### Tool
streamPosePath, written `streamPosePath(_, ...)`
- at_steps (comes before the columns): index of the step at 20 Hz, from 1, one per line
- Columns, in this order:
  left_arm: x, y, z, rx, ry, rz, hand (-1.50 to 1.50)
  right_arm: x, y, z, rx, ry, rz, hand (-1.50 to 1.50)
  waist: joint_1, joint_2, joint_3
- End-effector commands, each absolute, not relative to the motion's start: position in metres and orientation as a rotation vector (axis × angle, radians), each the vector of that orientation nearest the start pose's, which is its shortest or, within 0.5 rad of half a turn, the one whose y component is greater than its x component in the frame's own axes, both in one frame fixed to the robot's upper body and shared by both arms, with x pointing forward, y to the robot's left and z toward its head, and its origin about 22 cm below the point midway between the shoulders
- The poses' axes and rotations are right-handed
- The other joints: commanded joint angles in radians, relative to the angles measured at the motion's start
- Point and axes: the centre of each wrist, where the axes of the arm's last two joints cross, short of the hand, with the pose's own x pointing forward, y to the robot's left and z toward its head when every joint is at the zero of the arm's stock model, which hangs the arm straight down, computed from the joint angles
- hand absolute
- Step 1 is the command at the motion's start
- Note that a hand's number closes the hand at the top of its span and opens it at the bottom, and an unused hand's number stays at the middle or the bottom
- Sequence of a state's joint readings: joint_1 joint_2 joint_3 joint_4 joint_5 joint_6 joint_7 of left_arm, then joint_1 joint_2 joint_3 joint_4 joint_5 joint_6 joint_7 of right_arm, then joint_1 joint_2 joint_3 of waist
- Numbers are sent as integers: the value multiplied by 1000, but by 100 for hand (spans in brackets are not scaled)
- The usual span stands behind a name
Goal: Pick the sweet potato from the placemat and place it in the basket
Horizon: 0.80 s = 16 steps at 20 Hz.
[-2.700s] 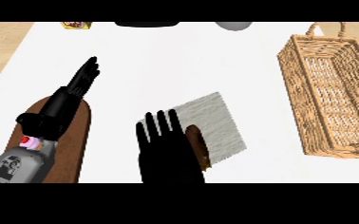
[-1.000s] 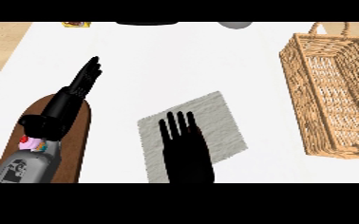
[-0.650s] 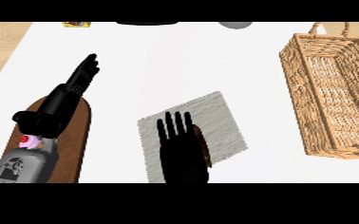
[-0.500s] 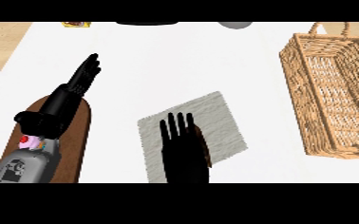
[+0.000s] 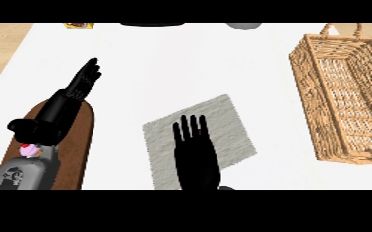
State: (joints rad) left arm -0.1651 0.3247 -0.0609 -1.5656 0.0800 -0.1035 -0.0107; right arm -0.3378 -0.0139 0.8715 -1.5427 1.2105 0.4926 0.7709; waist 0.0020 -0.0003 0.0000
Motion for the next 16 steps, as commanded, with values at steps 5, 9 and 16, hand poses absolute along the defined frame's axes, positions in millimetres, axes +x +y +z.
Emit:
streamPosePath(5, 278, 261, 54, 44, -1698, -393, 0, 225, -14, 35, -1033, -1014, 1681, -150, 4, 1, 0)
streamPosePath(9, 276, 255, 63, 57, -1700, -358, 0, 202, -25, 1, -1046, -970, 1711, -150, -1, -1, 0)
streamPosePath(16, 284, 270, 59, 19, -1690, -373, 0, 217, -47, 1, -960, -931, 1723, -150, -2, 0, 0)
